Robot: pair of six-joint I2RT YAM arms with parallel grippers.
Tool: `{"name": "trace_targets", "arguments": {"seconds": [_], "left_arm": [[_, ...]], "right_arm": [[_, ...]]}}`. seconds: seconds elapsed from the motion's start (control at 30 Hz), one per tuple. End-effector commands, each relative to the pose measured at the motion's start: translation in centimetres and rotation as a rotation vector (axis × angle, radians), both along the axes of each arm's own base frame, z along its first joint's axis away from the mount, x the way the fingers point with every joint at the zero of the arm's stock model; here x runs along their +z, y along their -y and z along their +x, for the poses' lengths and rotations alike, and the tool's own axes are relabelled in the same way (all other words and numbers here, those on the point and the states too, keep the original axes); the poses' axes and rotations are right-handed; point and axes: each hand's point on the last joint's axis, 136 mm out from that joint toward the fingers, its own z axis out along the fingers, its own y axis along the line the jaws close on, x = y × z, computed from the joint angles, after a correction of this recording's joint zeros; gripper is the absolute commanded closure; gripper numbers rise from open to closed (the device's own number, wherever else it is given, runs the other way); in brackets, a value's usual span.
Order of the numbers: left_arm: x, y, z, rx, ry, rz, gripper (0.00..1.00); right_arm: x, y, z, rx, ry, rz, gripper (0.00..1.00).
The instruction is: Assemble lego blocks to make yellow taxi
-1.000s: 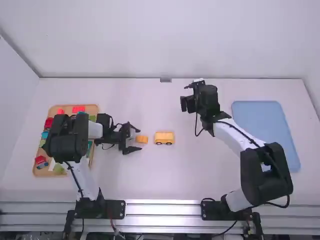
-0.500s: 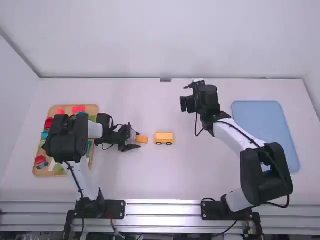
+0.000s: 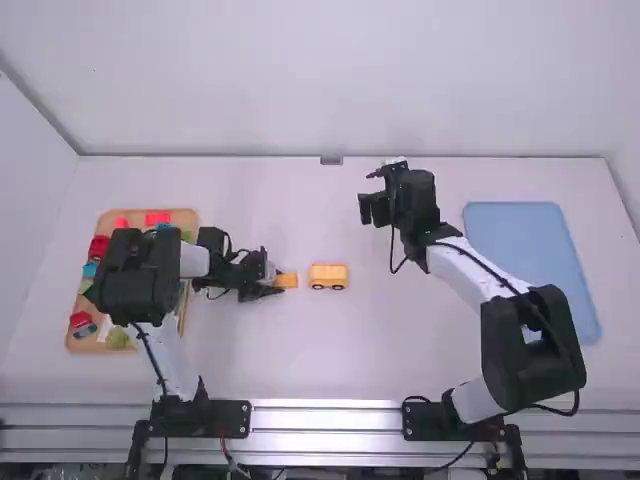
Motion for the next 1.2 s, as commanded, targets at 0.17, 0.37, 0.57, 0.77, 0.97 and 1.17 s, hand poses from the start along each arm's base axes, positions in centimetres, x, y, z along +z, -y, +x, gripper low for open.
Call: {"name": "trace_targets", "arguments": {"seconds": [0.17, 0.37, 0.57, 0.77, 0.97, 1.17], "left_arm": [[-0.5, 0.1, -0.2, -0.001, -0.019, 0.008, 0.69], [-0.5, 0.0, -0.1, 0.001, -0.018, 0.007, 0.66], [1.4, 0.8, 0.7, 0.036, -0.042, -0.086, 0.8], [4.4, 1.0, 1.1, 0.023, 0.023, -0.113, 0.84], [7.5, 1.1, 1.0, 0.021, 0.07, -0.105, 0.85], [8.5, 2.2, 1.2, 0.024, 0.055, -0.122, 0.83]], "right_arm": [[1.1, 0.1, -0.1, -0.001, 0.023, 0.011, 0.02], [0.7, 1.1, 0.0, -0.021, 0.008, 0.006, 0.02], [-0.3, -1.8, -2.2, 0.258, -0.006, -0.053, 0.02], [-2.2, -4.1, -5.8, 0.547, -0.023, -0.111, 0.02], [-5.3, -5.4, -9.7, 0.763, 0.035, -0.082, 0.02], [-6.2, -6.4, -15.3, 1.059, 0.224, 0.094, 0.02]]}}
